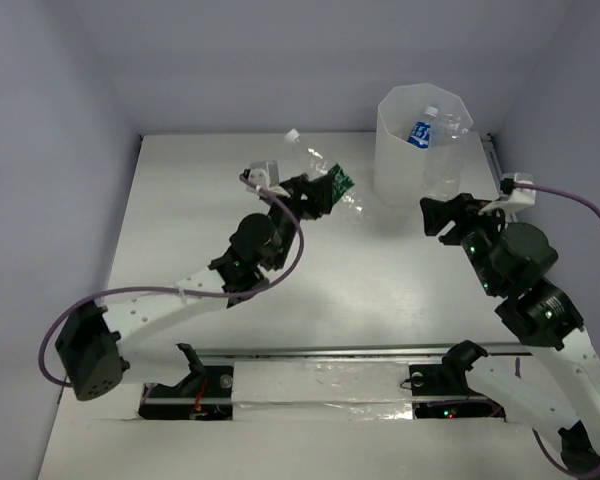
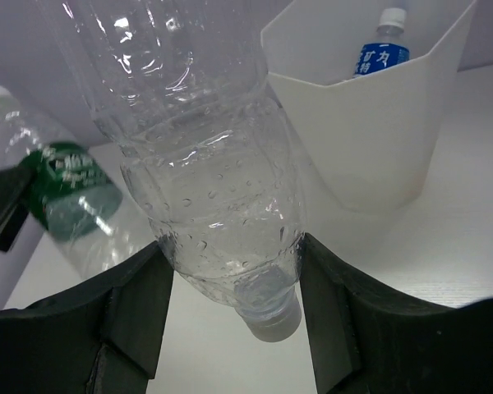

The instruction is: Put the plastic bottles in the bin

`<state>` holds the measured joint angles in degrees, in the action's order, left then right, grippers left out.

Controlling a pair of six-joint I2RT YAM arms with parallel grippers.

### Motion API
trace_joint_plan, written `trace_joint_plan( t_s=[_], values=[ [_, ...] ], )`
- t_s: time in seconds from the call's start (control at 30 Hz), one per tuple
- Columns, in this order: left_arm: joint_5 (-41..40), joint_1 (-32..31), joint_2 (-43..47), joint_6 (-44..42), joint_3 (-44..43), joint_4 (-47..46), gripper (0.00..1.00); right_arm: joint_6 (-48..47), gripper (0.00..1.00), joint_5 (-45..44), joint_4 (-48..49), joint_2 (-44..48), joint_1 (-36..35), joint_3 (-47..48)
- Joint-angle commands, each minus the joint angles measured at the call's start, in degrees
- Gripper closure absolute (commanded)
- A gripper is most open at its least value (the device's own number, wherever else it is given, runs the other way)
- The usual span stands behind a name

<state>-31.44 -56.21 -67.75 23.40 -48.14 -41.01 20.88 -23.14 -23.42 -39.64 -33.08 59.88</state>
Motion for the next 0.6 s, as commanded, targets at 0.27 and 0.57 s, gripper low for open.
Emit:
trace_joint_plan(
  t_s=[0.27, 0.57],
  values=[
    [3.4, 6.2, -30.4, -13.0, -40.4, -1.8, 0.58, 2.7, 0.72, -1.2, 4.1, 9.8, -0.1, -8.7],
    [1.2, 6.7, -56.2, -20.4, -78.8, 8.0, 0.57, 4.8, 0.72, 2.6, 5.7, 11.8, -0.1, -12.4]
  ],
)
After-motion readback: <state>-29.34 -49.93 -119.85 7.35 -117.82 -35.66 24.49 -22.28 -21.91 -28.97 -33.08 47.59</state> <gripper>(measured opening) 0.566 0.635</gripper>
